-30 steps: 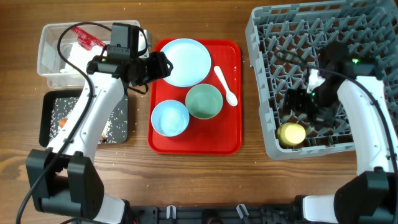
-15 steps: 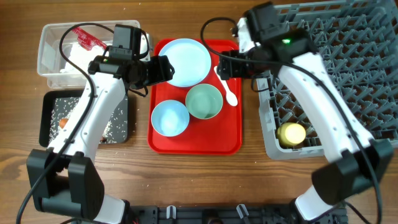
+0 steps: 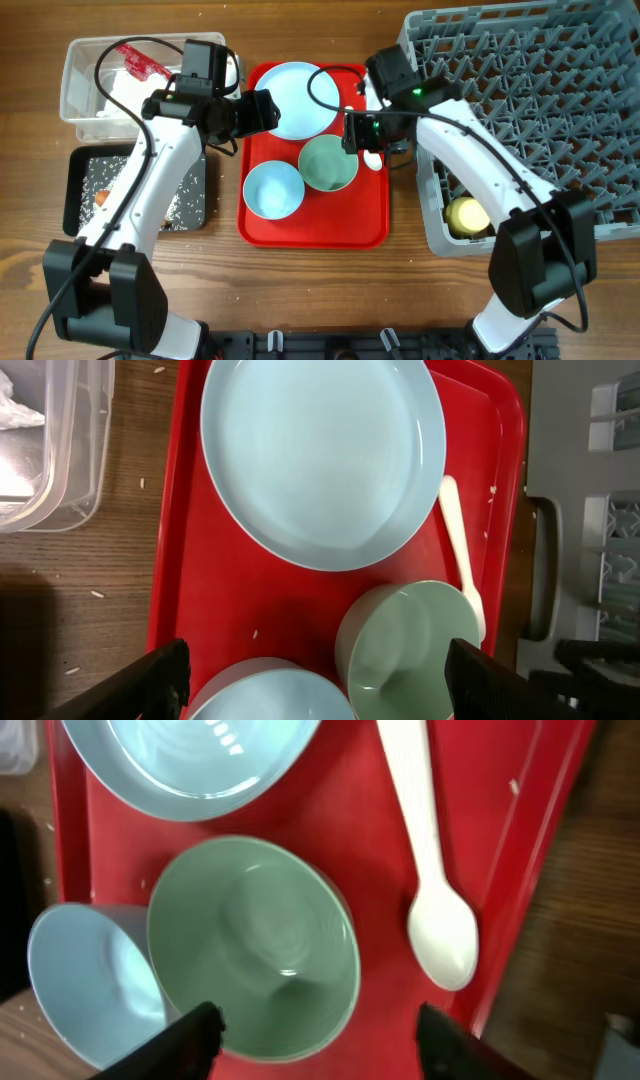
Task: Sort waste into correct bins and load items into the dishwasher rack
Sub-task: 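Reach the right gripper to the red tray and grasp the green bowl, then carry the green bowl to the rack and set it down upside down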
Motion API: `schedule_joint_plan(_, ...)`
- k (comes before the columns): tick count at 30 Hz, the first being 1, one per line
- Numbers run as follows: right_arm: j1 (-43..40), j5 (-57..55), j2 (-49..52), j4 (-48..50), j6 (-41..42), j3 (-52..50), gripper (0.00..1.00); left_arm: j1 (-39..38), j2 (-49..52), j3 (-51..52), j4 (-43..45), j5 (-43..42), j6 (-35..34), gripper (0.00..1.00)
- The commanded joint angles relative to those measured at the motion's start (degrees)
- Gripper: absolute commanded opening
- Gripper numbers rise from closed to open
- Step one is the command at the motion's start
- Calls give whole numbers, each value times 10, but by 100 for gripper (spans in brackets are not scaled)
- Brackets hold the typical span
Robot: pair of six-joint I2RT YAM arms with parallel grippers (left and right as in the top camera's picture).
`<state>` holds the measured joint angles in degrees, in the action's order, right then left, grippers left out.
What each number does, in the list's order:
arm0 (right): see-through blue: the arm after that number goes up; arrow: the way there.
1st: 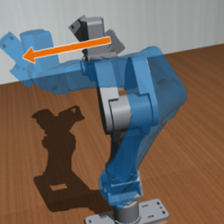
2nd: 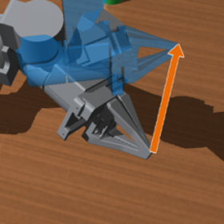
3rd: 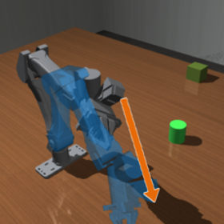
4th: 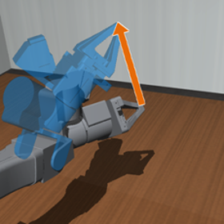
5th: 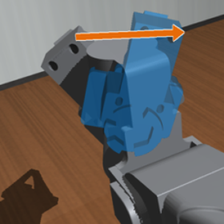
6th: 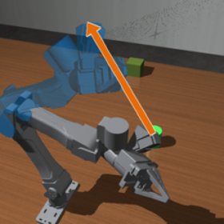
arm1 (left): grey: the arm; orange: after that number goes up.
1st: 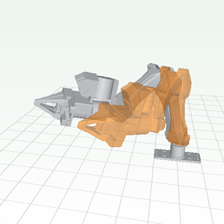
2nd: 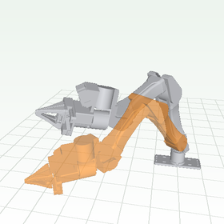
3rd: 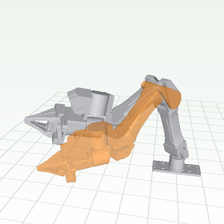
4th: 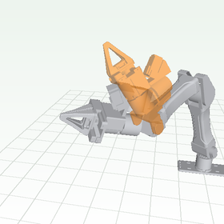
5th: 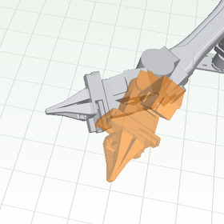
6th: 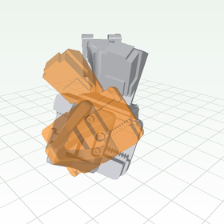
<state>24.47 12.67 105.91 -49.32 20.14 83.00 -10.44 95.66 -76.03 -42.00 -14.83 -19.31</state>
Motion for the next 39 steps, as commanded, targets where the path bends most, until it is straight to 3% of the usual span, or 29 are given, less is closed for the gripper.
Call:
schedule_joint_plan(1,1,6,16,31,22,-39,59,-2,-8,-1,1,4,9,85)
schedule_joint_plan(11,1,5,27,117,25,-123,41,-2,-8,-1,1,4,9,85)
schedule_joint_plan(17,1,5,39,136,25,-130,14,-2,-8,-1,1,4,9,85)
schedule_joint_plan(18,1,5,43,136,25,-130,4,-2,-8,-1,1,4,9,86)
schedule_joint_plan(22,-10,-11,17,127,38,-123,4,-2,-8,-1,1,4,9,90)
schedule_joint_plan(25,-32,-57,-61,60,21,-74,4,-2,-8,-1,2,4,9,100)
schedule_joint_plan(30,-68,-215,-217,16,9,-36,4,-2,-8,-1,2,3,9,100)
schedule_joint_plan(34,-103,-358,-247,21,7,-36,4,-2,-8,-1,2,4,9,100)
schedule_joint_plan(39,-110,-543,-247,65,-68,-36,4,-2,-8,-1,2,4,9,100)
